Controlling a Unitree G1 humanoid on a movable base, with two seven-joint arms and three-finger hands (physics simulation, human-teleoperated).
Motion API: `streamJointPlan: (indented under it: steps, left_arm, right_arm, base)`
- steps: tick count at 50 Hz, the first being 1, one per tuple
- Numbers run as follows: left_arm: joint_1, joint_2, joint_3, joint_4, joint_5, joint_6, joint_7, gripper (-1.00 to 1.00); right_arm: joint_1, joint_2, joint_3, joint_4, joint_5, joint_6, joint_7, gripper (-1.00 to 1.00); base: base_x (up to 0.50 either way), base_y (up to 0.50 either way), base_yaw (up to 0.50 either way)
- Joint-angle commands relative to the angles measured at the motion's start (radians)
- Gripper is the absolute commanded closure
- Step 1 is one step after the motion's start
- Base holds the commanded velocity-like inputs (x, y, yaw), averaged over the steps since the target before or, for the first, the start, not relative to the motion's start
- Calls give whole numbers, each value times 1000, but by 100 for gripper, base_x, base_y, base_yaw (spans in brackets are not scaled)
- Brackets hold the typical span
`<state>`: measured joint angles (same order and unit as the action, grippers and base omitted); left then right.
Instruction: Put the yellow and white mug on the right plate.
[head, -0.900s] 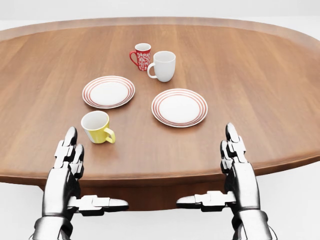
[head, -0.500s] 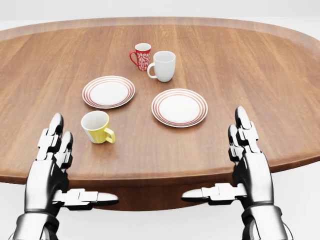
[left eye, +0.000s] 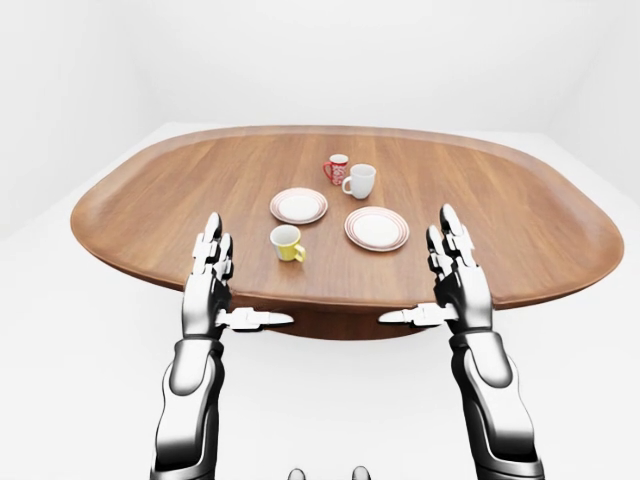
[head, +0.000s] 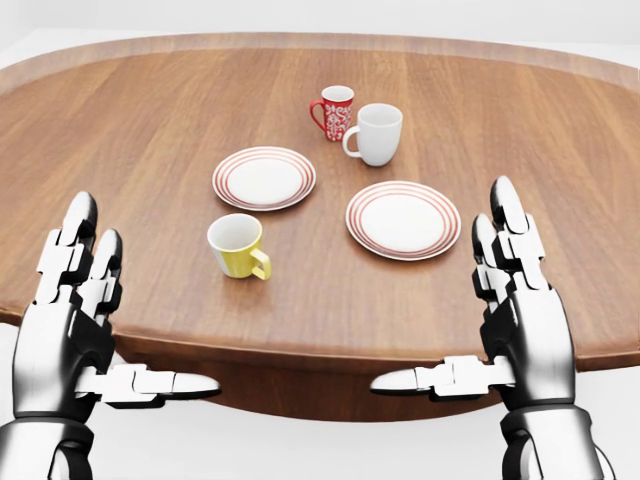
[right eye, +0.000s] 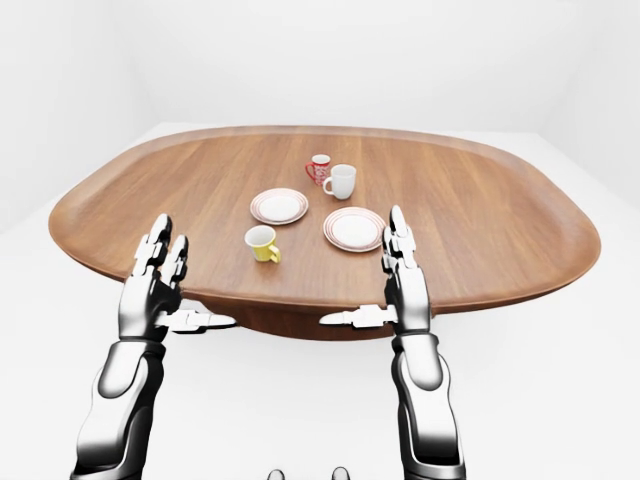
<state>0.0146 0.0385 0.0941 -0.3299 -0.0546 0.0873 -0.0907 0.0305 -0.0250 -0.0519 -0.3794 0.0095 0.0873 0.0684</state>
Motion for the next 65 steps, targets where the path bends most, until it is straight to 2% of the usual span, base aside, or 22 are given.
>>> streamJointPlan:
  steps: [1,8,14,18,61,65]
  left_arm:
    - [1,1,3,-9,0,0,-5,-100]
    - [2,0,1,-2,1,0,-7,-100]
    - [4,0,1,-8,1,0,-7,-100]
    - [7,-1,-2,-6,4,0,-8,-100]
    - [8,-2,-2,1,4,0,-11,-100]
    - [6,-1,0,2,2,0,-11,-100]
  right_arm:
    - [4,0,-2,-14,3,0,14,-100]
    - [-3,-8,12,12,-41,0,3,-100]
    - [-23,-3,-7,35,-38,0,-25,-100]
    - [2,5,-22,-32,38,0,19,-100]
    - [1,-3,-14,0,28,0,18,-100]
    - [-12,-7,-7,32,-16,0,-6,-100]
  base:
    - [0,0,50]
    - [0,0,50]
    - [0,0,0]
    - [5,1,0]
    - [49,11,0]
    - [44,10,0]
